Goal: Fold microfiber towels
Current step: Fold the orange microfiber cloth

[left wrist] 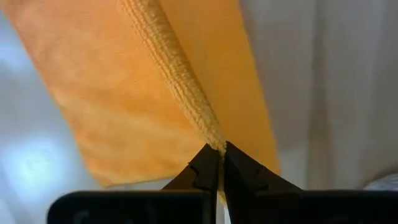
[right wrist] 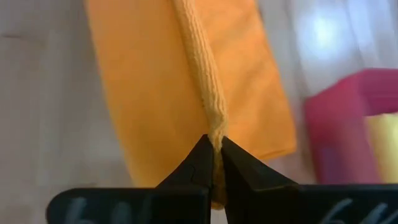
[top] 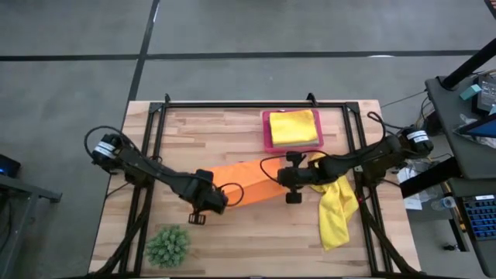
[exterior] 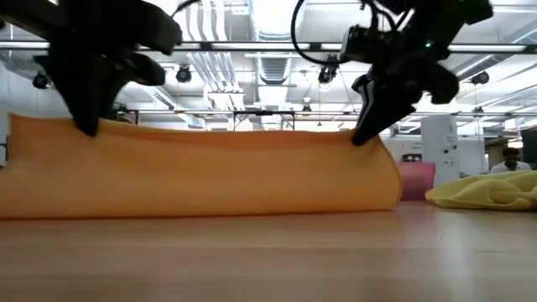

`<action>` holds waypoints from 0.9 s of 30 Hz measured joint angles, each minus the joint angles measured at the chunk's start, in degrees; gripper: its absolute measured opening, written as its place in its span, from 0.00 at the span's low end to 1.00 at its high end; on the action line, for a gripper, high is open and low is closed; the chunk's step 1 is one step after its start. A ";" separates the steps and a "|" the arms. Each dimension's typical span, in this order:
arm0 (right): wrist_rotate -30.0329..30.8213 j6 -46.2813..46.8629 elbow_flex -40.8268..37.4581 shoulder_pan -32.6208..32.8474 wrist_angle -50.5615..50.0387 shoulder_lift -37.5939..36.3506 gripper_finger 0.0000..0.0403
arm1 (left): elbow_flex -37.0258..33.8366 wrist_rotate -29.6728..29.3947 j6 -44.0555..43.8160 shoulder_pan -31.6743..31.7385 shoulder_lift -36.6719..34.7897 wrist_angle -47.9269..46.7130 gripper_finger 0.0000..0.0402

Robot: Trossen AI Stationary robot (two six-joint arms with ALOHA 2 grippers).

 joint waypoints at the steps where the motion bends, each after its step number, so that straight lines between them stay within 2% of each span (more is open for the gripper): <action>1: 0.00 -0.52 -0.03 -0.81 0.00 0.00 0.02 | 0.00 -0.23 0.99 0.91 0.00 -0.25 0.00; 9: 0.01 -1.95 -0.07 -5.94 0.27 0.35 0.02 | -1.75 -2.02 8.34 7.72 -0.04 -0.67 0.00; 16: 0.30 -4.08 -0.07 -8.59 2.68 4.01 0.02 | -4.28 -4.21 11.50 12.80 -0.05 -0.04 0.00; 21: 2.99 -4.83 -0.07 -9.35 3.27 6.29 0.02 | -4.84 -4.23 14.34 14.67 -0.07 1.82 0.00; 27: 3.06 -5.14 -0.07 -9.72 4.92 7.24 0.02 | -6.88 -4.21 14.89 15.96 -0.07 3.65 0.00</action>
